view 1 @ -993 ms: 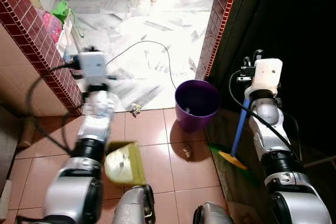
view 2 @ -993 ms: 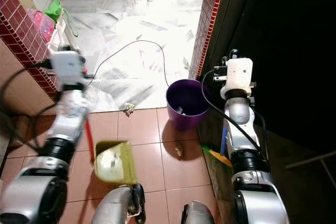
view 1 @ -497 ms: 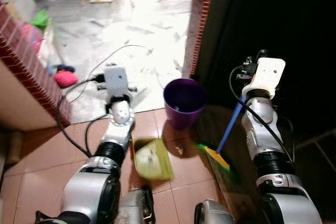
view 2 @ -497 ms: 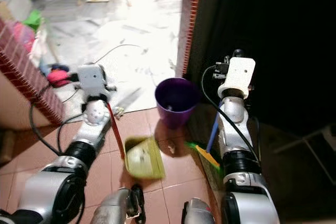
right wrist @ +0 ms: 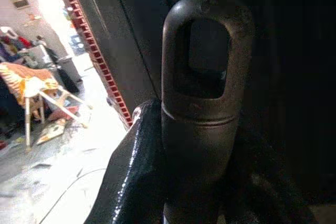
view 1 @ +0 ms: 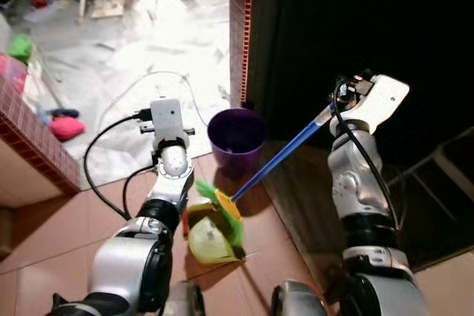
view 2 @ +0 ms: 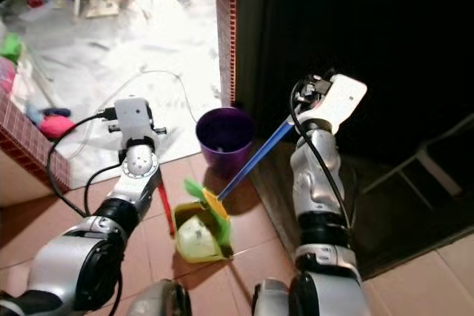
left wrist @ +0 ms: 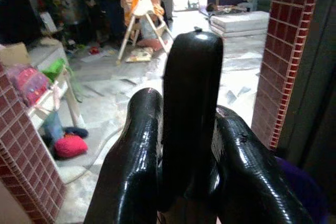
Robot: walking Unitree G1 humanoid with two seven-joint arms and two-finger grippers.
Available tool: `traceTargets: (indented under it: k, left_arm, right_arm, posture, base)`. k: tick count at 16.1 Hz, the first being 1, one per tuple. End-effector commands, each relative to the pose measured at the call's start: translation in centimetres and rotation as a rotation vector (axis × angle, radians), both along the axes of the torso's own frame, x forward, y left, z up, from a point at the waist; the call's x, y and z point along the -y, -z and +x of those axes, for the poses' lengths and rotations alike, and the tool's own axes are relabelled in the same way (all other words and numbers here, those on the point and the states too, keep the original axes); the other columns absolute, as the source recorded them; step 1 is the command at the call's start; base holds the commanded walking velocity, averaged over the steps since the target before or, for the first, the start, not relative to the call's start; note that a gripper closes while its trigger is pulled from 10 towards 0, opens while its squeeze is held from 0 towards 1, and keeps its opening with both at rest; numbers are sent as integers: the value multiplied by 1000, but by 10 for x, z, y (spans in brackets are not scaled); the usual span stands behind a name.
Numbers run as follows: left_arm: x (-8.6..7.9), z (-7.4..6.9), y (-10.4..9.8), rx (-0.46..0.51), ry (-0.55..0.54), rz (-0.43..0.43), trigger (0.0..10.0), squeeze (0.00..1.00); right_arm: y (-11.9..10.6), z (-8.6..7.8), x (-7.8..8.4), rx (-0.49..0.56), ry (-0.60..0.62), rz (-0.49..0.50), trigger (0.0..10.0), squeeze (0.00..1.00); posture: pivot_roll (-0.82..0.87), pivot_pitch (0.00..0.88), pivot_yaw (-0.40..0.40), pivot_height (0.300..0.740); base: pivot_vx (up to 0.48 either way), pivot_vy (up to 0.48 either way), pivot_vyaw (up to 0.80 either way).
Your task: Sweep floor
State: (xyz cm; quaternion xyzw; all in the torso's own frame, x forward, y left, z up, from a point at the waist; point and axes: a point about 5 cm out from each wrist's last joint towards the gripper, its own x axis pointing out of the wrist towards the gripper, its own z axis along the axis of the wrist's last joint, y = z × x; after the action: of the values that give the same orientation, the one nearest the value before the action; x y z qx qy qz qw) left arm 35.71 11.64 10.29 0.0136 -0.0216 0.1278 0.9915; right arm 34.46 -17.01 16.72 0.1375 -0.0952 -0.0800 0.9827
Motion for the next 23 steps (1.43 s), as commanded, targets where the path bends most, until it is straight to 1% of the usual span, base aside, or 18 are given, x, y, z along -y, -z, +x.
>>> traceTargets:
  k: [1, 3, 4, 7, 8, 9, 10, 11, 12, 13, 14, 15, 17, 18, 19, 20, 22, 23]
  left_arm:
    - [2, 4, -7, 25, 22, -53, 10000, 0]
    - [-2, 4, -7, 22, 15, -49, 10000, 0]
    - [-4, 4, -6, 18, 11, -45, 10000, 0]
    - [-9, 4, -4, 12, -5, -36, 10000, 0]
    - [-14, 4, -2, -2, -31, -17, 10000, 0]
    - [-17, 4, -2, -6, -42, -12, 10000, 0]
    - [-21, 3, -1, -9, -48, -13, 10000, 0]
    - [-24, 2, 1, -11, -58, -23, 10000, 0]
    - [-25, 2, 1, -11, -60, -25, 10000, 0]
    - [-26, 2, 2, -12, -65, -30, 10000, 0]
    - [-26, 2, 2, -12, -67, -31, 10000, 0]
    - [-24, 2, 2, -11, -63, -32, 10000, 0]
    - [-21, 3, -1, -1, -53, -36, 10000, 0]
    - [-21, 3, -1, 0, -52, -35, 10000, 0]
    - [-21, 3, -1, 1, -53, -35, 10000, 0]
    - [-24, 4, -2, 3, -58, -33, 10000, 0]
    - [-28, 5, -4, 11, -70, -37, 10000, 0]
    - [-29, 5, -5, 15, -76, -39, 10000, 0]
  right_arm:
    - [-3, -5, 10, 16, 5, -55, 10000, 0]
    - [-1, -7, 16, 4, 17, -69, 10000, 0]
    - [-2, -6, 16, 2, 15, -67, 10000, 0]
    - [-6, -5, 12, 19, -50, -70, 10000, 0]
    - [-11, -6, 6, 40, -135, -79, 10000, 0]
    - [-12, -6, 4, 44, -170, -77, 10000, 0]
    - [-11, -7, 3, 32, -224, -62, 10000, 0]
    - [-8, -10, 0, 5, -326, -34, 10000, 0]
    - [-7, -11, -1, -2, -365, -26, 10000, 0]
    - [-4, -16, -6, -34, -481, 8, 10000, 0]
    - [-6, -18, -7, -32, -529, 31, 10000, 0]
    - [-8, -19, -6, -31, -566, 27, 10000, 0]
    - [-14, -17, 3, -22, -562, -16, 10000, 0]
    - [-18, -15, 11, -11, -537, -69, 10000, 0]
    - [-20, -14, 14, -7, -520, -93, 10000, 0]
    - [-26, -12, 24, 15, -453, -177, 10000, 0]
    - [-31, -11, 34, 42, -364, -282, 10000, 0]
    - [-31, -12, 36, 58, -348, -311, 10000, 0]
  posture:
    - [-241, 30, 51, 740]
    - [-240, 24, 52, 740]
    - [-240, 21, 53, 740]
    - [-237, 16, 54, 740]
    - [-237, 14, 55, 740]
    - [-237, 14, 55, 740]
    - [-238, 16, 54, 740]
    - [-242, 20, 54, 740]
    - [-244, 20, 54, 740]
    - [-248, 21, 55, 740]
    - [-250, 21, 56, 740]
    - [-252, 20, 57, 740]
    - [-252, 14, 59, 740]
    - [-251, 11, 59, 740]
    - [-251, 11, 59, 740]
    - [-251, 7, 57, 740]
    - [-253, 0, 54, 740]
    - [-256, 0, 55, 740]
  base:
    - [0, 0, 0]
    - [0, 0, 0]
    - [0, 0, 0]
    - [0, 0, 0]
    - [0, 0, 0]
    - [0, 0, 0]
    - [0, 0, 0]
    - [0, 0, 0]
    - [0, 0, 0]
    - [0, 0, 0]
    - [0, 0, 0]
    - [0, 0, 0]
    - [0, 0, 0]
    - [0, 0, 0]
    - [0, 0, 0]
    - [0, 0, 0]
    - [0, 0, 0]
    - [0, 0, 0]
